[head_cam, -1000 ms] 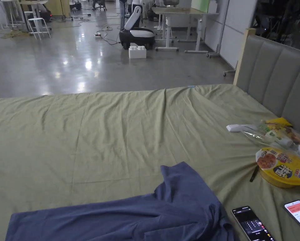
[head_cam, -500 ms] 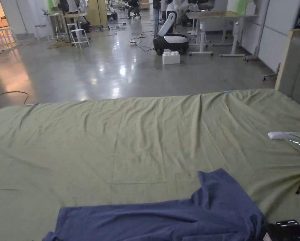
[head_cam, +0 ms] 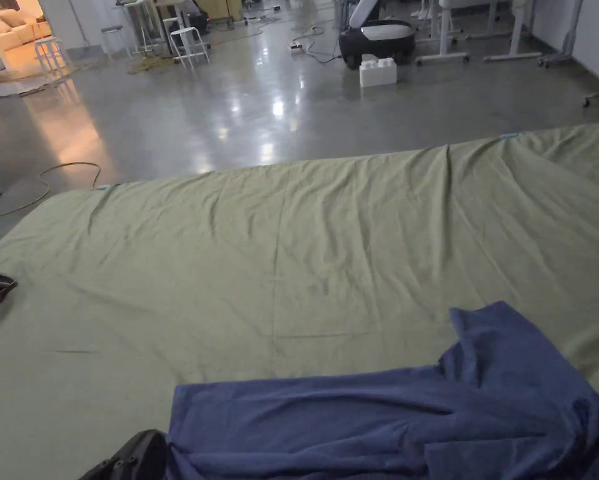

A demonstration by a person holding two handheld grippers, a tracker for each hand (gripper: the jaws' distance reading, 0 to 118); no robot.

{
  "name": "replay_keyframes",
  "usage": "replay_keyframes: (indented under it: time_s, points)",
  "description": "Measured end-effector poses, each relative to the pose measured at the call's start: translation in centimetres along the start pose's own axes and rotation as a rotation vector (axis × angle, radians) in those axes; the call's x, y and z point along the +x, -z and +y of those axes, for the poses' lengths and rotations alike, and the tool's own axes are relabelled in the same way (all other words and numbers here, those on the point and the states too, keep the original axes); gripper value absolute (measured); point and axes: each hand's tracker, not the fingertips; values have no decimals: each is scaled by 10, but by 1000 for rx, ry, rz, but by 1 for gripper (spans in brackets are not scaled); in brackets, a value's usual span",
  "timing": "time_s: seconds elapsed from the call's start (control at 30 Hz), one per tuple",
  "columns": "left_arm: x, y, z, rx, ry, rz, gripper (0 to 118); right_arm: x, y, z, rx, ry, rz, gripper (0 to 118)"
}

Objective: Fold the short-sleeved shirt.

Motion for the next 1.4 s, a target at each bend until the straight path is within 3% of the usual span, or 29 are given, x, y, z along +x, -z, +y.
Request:
replay_keyframes:
  time_s: [0.1, 0.13, 0.2, 0.23, 0.27, 0.3, 0.37, 0.5, 0.57, 0.6, 0.7, 0.77, 0.8, 0.83, 0.93, 1.07, 1.1, 1.2, 1.23, 1.3, 1.4]
  points:
    - [-21, 46, -4, -68, 0, -5, 0, 4, 11, -9, -59, 28, -2, 0]
    - [-32, 70, -3, -153, -66, -22, 4, 6, 15, -14, -79, 49, 2, 0]
    - [-54, 113, -8, -270, -204, -10, 31, 10, 22, -23, -131, 88, 12, 0]
    - [-64, 135, -13, -306, -261, -21, 54, 13, 27, -28, -156, 102, 15, 0]
    - [-73, 154, -17, -314, -287, -28, 68, 14, 30, -32, -177, 108, 11, 0]
    - [-84, 181, -19, -350, -300, -50, 74, 16, 34, -37, -199, 116, 7, 0]
    - [-103, 233, -22, -435, -307, -15, 74, 18, 39, -41, -227, 132, -2, 0]
    - [-129, 331, -44, -693, -195, 128, 72, 25, 51, -51, -278, 165, -23, 0]
    - [-138, 360, -60, -784, -254, 137, 71, 29, 56, -54, -297, 186, -31, 0]
    - [-143, 371, -70, -806, -276, 139, 67, 32, 57, -56, -305, 196, -37, 0]
    - [-141, 387, -89, -853, -170, 199, 31, 36, 61, -56, -326, 195, -45, 0]
    - [-135, 386, -93, -839, -124, 162, 29, 38, 59, -55, -335, 153, -50, 0]
    - [-131, 386, -93, -856, -101, 153, 22, 39, 60, -55, -337, 136, -52, 0]
    - [-128, 386, -93, -866, -68, 122, 5, 41, 61, -55, -339, 137, -58, 0]
    - [-118, 388, -93, -899, -48, 128, 4, 53, 71, -53, -352, 175, -42, 0]
    - [-119, 398, -99, -933, -20, 112, 4, 84, 119, -20, -354, 137, -44, 4]
    - [-119, 399, -98, -938, -19, 110, 4, 93, 135, -7, -372, 138, -43, 9]
    - [-119, 398, -93, -945, 24, 117, 4, 128, 200, 19, -490, 155, -11, 77]
    - [-120, 398, -93, -954, 4, 114, 4, 137, 220, 25, -470, 113, -2, 85]
    - [-120, 396, -91, -956, -27, 119, 4, 154, 268, 34, -538, 65, 15, 84]
    - [-111, 391, -93, -935, 9, 114, 4, 176, 347, 22, -795, 44, -56, 84]
